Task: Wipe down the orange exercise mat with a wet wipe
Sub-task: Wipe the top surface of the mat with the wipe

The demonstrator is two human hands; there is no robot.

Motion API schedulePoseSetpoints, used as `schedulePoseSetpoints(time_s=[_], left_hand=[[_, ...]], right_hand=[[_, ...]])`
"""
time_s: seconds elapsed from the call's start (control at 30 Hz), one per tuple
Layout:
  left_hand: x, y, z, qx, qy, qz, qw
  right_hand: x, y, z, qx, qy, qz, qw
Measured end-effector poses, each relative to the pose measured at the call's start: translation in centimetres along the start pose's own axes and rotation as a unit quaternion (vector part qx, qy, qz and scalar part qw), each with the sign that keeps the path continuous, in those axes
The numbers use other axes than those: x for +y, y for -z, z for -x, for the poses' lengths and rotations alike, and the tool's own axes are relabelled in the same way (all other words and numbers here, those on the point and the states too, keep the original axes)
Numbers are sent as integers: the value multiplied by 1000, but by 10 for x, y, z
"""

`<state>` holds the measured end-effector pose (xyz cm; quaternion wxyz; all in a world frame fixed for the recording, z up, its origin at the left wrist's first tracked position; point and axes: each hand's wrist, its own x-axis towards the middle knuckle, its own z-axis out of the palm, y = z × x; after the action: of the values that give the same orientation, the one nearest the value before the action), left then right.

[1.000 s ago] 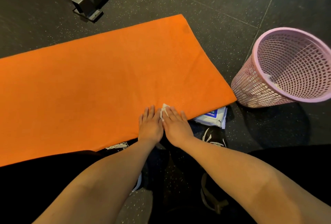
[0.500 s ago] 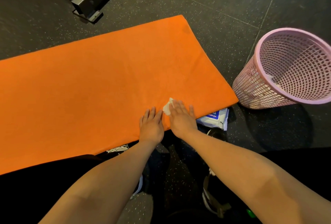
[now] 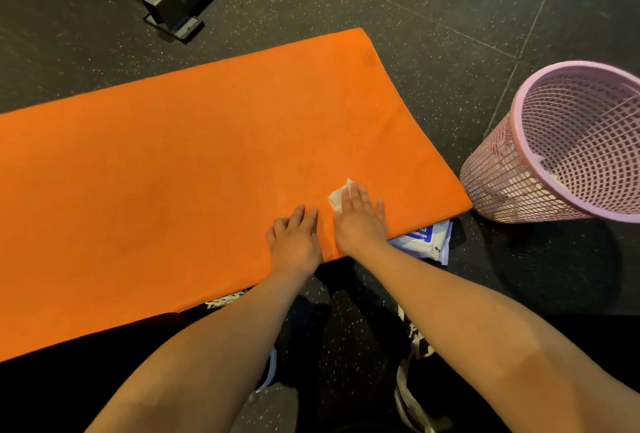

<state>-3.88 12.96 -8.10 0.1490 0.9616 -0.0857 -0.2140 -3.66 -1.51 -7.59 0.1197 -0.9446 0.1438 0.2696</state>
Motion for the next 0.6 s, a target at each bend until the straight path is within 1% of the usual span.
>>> schedulePoseSetpoints(time_s=[0.03, 0.13, 0.2, 0.23, 0.27, 0.37, 0.4, 0.43, 0.47, 0.57, 0.6], left_hand=[[0, 1, -4, 5, 7, 5, 1000], [1, 6, -19, 13, 36, 38, 999], [2, 7, -25, 14, 49, 29, 998], [1, 6, -25, 16, 49, 13, 999], [1, 5, -25, 16, 48, -2, 999], [-1, 1, -24, 13, 40, -11, 999], [-2, 0, -25, 10, 43, -3, 999], [-2, -1, -25, 9, 46, 4, 999], [-3, -2, -26, 11, 49, 10, 999], [-9, -7, -26, 18, 48, 33, 998], [-11, -8, -27, 18, 45, 39, 998]], right_hand=[[-8, -3, 3, -9, 23, -4, 1000], [-20, -10, 9, -31, 140, 21, 989], [-12, -5, -5, -27, 163, 22, 986], [-5, -1, -16, -20, 147, 28, 989], [2, 4, -26, -15, 112, 32, 993], [14, 11, -48, 4, -18, 19, 1000], [9, 10, -49, 7, -32, 11, 999], [0, 7, -46, 4, -24, 5, 1000], [-10, 2, -40, -3, 6, 1, 1000], [-23, -9, -25, -29, 149, 22, 988], [-20, -8, -27, -29, 175, 34, 984]])
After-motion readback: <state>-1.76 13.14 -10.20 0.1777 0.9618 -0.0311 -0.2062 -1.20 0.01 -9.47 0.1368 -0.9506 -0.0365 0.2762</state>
